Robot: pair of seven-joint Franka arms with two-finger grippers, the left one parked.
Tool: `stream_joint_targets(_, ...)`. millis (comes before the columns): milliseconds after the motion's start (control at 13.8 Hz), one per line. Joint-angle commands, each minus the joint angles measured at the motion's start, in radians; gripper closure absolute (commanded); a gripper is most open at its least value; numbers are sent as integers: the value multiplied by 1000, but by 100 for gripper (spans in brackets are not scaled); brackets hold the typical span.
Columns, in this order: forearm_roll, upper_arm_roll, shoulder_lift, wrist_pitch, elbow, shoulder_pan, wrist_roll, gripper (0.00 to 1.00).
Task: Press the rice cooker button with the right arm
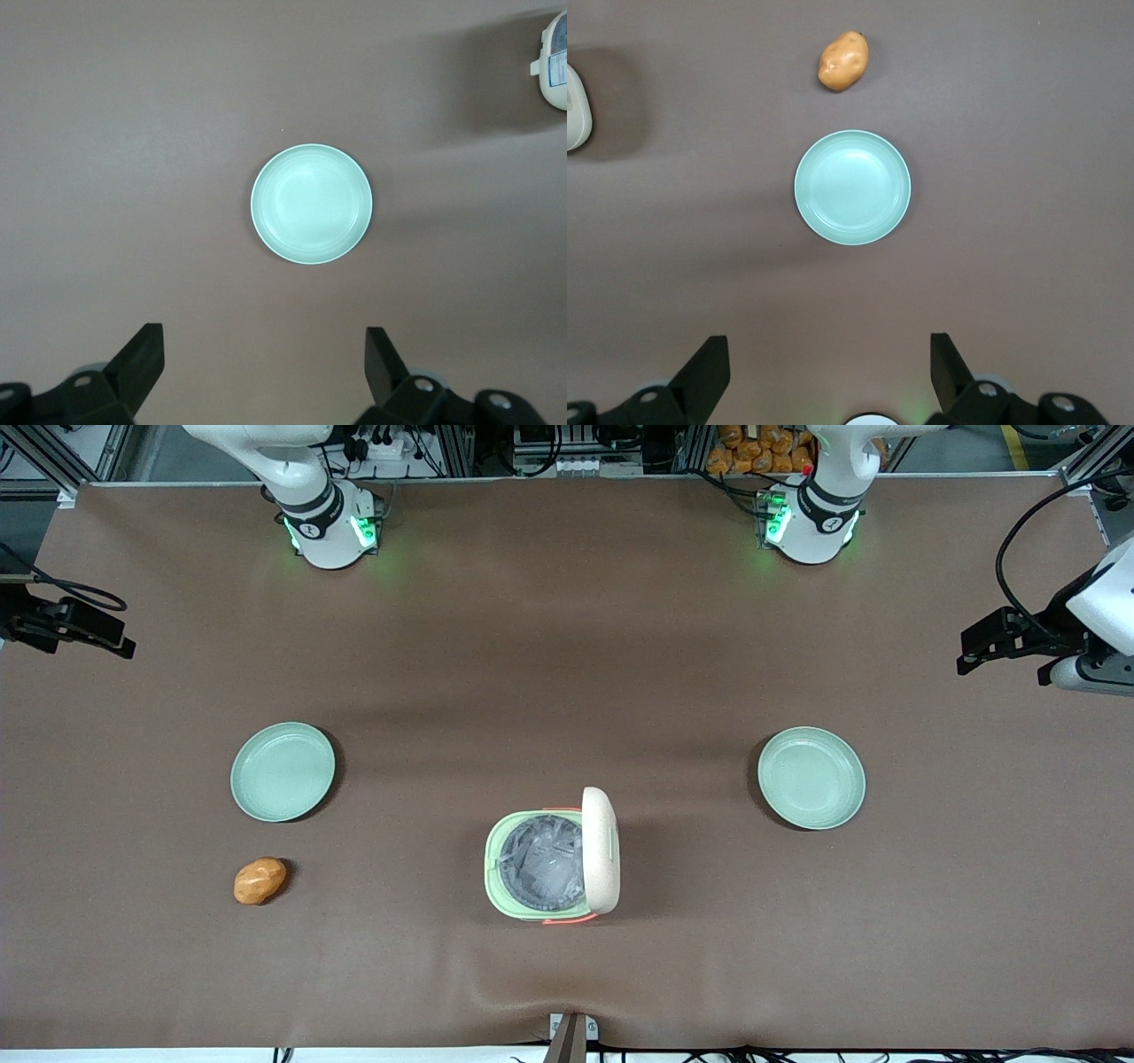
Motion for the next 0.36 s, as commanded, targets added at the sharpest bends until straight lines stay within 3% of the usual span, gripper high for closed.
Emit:
stream_joint_targets(0, -23, 2, -22, 3, -8, 5, 2, 0)
stream_joint_targets(291, -23, 2, -22, -2, -8, 5, 4, 0)
